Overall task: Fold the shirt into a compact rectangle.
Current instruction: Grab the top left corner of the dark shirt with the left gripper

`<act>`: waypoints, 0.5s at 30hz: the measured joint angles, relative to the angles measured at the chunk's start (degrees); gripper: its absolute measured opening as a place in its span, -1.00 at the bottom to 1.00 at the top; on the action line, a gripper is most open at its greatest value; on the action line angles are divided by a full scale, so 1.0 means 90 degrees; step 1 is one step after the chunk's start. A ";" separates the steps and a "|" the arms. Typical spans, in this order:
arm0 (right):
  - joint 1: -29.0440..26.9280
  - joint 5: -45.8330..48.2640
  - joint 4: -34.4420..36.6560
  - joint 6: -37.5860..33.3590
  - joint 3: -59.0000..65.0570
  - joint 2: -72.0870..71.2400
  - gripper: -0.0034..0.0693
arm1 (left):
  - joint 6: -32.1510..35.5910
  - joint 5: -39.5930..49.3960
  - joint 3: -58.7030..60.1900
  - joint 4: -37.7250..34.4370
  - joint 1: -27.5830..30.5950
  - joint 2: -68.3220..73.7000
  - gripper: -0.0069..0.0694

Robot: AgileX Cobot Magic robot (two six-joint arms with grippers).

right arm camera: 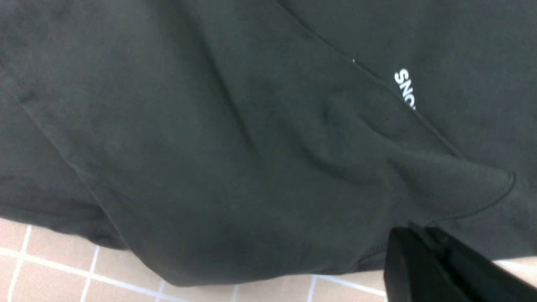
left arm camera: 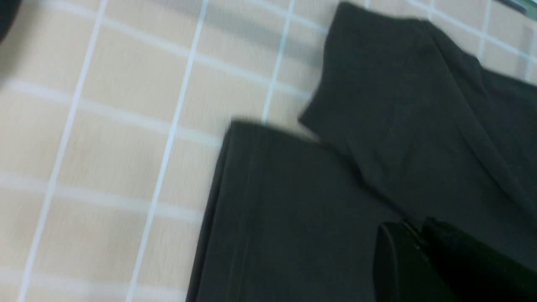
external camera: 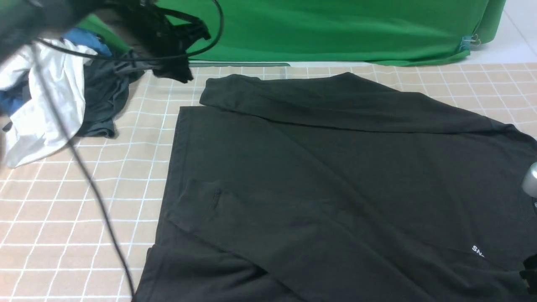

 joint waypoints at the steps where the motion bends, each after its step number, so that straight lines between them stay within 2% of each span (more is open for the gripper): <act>1: 0.0000 -0.0007 0.0000 0.0000 0.0000 0.0000 -0.80 | 0.0000 0.0000 -0.0182 0.0008 0.0000 0.0177 -0.55; 4: 0.0000 -0.0021 0.0000 -0.0006 0.0000 0.0000 -0.80 | 0.0002 -0.0043 -0.1016 0.0193 0.0000 0.0967 -0.30; 5: 0.0000 -0.0021 0.0000 -0.0006 0.0000 0.0000 -0.80 | 0.0002 -0.0056 -0.1060 0.0212 0.0000 0.1059 -0.28; 10: 0.0000 -0.0021 0.0000 -0.0006 0.0000 0.0000 -0.80 | 0.0121 -0.0659 -0.1699 0.0488 0.0000 0.1887 0.13; 15: 0.0000 -0.0021 0.0000 -0.0006 0.0000 0.0000 -0.80 | 0.0512 -0.1007 -0.1761 0.0410 -0.0006 0.2139 0.31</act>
